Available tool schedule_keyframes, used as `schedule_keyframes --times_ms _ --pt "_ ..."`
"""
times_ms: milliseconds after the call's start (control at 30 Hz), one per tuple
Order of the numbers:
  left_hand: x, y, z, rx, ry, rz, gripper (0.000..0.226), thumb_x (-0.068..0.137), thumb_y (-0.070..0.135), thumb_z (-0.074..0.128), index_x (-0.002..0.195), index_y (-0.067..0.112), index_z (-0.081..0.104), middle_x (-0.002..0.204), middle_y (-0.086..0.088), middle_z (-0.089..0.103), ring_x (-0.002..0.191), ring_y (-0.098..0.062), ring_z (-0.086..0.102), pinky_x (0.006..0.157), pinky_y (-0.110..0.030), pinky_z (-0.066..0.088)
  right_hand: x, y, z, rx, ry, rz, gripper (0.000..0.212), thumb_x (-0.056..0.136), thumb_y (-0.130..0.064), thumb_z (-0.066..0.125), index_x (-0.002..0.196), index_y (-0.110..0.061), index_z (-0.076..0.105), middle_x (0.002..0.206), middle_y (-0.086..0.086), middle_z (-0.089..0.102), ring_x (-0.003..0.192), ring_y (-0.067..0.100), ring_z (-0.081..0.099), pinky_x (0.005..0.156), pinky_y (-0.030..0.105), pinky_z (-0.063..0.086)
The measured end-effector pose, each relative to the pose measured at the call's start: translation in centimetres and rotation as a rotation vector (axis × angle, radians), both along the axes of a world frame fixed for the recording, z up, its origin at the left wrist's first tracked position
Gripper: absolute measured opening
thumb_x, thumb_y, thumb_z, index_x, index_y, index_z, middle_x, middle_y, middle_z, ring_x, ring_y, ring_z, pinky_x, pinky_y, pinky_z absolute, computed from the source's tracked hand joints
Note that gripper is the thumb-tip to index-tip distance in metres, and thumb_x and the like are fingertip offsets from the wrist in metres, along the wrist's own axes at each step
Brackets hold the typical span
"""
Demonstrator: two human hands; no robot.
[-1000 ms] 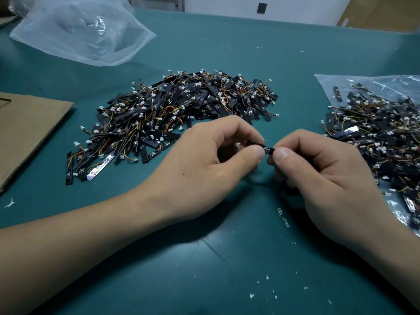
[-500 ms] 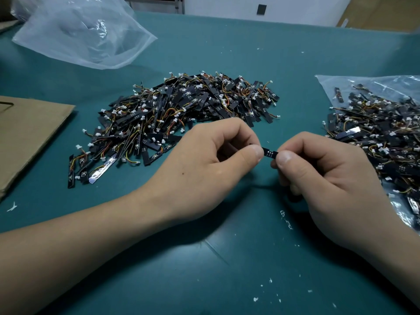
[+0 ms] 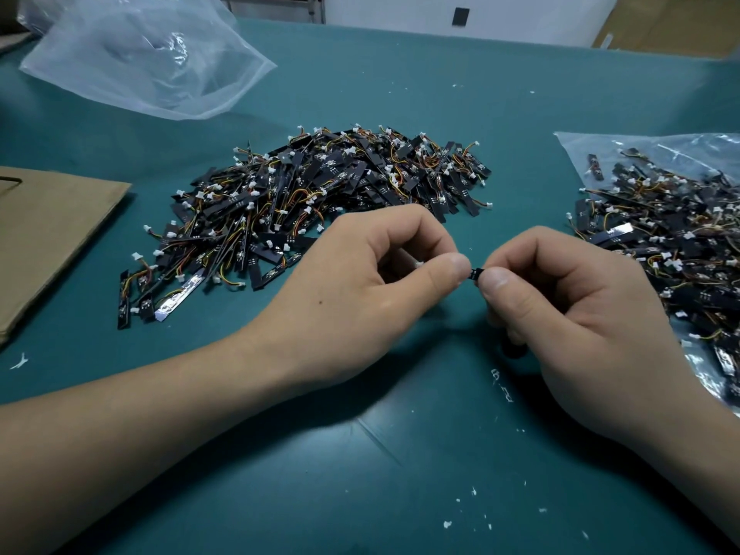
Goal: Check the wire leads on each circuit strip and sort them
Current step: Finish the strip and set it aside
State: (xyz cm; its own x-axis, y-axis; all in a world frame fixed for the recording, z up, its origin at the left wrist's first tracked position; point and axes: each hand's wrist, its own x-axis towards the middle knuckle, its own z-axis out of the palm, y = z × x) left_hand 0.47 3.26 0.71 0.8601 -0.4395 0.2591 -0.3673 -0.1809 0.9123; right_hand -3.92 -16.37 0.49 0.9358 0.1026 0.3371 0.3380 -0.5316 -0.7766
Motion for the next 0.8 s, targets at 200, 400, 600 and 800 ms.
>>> schedule_keyframes --times_ms 200,400,600,800 --pt "0.02 -0.02 -0.06 -0.002 0.014 0.009 0.016 0.092 0.028 0.07 0.083 0.014 0.07 0.068 -0.016 0.064 0.057 -0.025 0.052 0.052 -0.037 0.042 0.04 -0.01 0.01 -0.003 0.001 0.005 0.021 0.093 -0.043 0.057 0.082 -0.027 0.061 0.067 0.004 0.061 0.055 0.023 0.053 0.055 0.043 0.044" --pt "0.09 0.04 -0.13 0.004 0.016 0.014 0.017 0.091 0.029 0.071 0.082 0.014 0.071 0.068 -0.011 0.066 0.058 -0.021 0.055 0.054 -0.036 0.045 0.06 -0.1 -0.13 -0.017 0.002 0.006 0.022 0.094 -0.044 0.056 0.082 -0.026 0.061 0.065 0.005 0.061 0.054 0.024 0.053 0.055 0.044 0.044" --pt "0.1 0.03 -0.17 -0.013 -0.031 0.057 0.014 0.091 0.029 0.071 0.084 0.017 0.071 0.066 -0.006 0.066 0.062 -0.035 0.059 0.053 -0.042 0.046 0.13 0.03 -0.17 0.088 0.079 0.032 0.034 0.097 -0.049 0.046 0.086 -0.024 0.066 0.069 0.003 0.066 0.054 0.017 0.056 0.054 0.037 0.048" --pt "0.01 0.02 -0.25 -0.05 -0.05 0.02 0.007 0.091 0.02 0.076 0.085 0.023 0.073 0.068 0.02 0.063 0.056 -0.01 0.049 0.052 -0.019 0.042 0.41 -0.28 0.02 0.117 0.142 0.097 0.044 0.098 -0.049 0.043 0.073 -0.02 0.065 0.056 0.004 0.062 0.048 0.007 0.048 0.049 0.023 0.039"
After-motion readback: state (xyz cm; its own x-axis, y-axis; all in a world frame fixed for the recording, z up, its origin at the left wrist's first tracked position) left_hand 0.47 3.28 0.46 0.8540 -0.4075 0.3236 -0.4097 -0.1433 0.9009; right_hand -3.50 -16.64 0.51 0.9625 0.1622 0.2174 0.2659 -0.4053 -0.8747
